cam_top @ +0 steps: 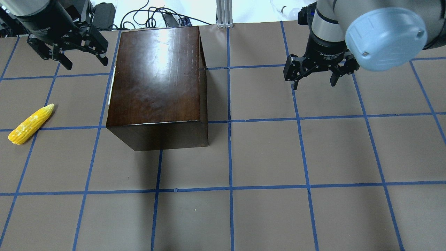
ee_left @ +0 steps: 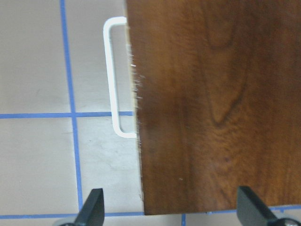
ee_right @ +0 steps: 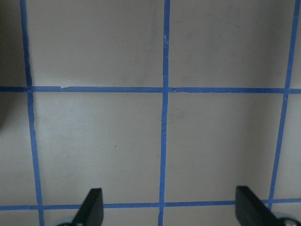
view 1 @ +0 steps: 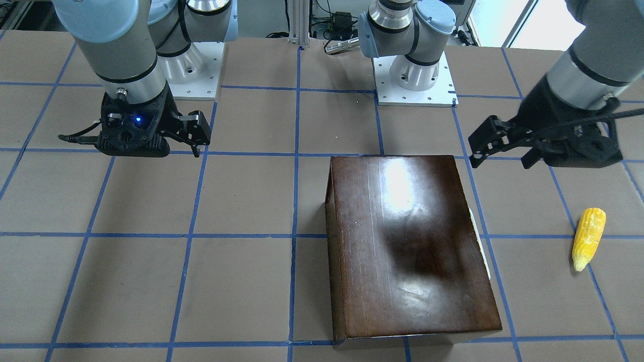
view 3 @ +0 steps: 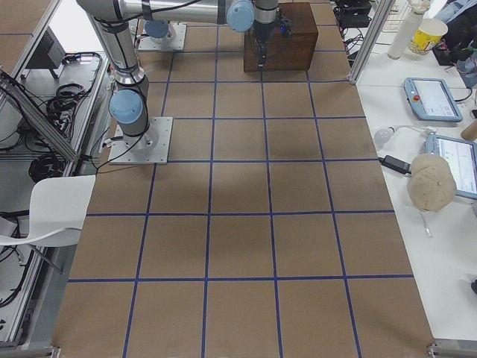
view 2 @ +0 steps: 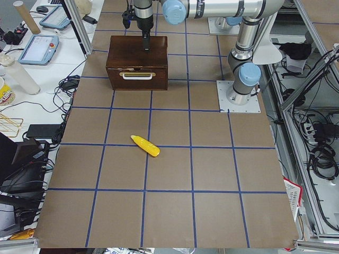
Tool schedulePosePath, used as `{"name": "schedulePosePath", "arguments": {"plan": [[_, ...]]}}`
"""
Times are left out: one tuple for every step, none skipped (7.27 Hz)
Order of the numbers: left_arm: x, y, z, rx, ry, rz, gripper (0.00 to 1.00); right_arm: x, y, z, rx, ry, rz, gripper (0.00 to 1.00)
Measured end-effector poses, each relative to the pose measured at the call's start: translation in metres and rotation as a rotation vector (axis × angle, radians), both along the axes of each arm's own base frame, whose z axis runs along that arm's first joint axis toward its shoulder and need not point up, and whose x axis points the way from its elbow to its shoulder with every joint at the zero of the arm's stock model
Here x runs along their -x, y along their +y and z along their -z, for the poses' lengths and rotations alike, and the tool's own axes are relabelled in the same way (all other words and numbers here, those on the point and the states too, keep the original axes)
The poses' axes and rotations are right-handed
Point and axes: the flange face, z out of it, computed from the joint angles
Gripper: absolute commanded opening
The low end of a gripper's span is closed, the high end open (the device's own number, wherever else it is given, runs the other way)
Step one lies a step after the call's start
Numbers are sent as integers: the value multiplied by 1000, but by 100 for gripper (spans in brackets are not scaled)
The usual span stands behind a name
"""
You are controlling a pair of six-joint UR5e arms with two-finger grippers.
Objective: Open drawer and put corn inside
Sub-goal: 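Move the left gripper down beside the cabinet to the white drawer handle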
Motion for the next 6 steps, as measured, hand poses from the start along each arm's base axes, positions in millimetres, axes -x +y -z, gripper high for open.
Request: {"name": "schedulePosePath", "arguments": {"plan": [[-33,-5,7,8,37,-3,100,0,0,0,1,1,0,100],[-56,-11,19,7,55,19,100,0,0,0,1,1,0,100],[-71,-18,34,0,67,41,100,0,0,0,1,1,0,100],[-89,-26,51,-10,82,45,100,0,0,0,1,1,0,100],[-105,-32,67,-15,109,53,100,0,0,0,1,1,0,100],[-116,-36,83,-19,139,78,100,0,0,0,1,1,0,100]]}}
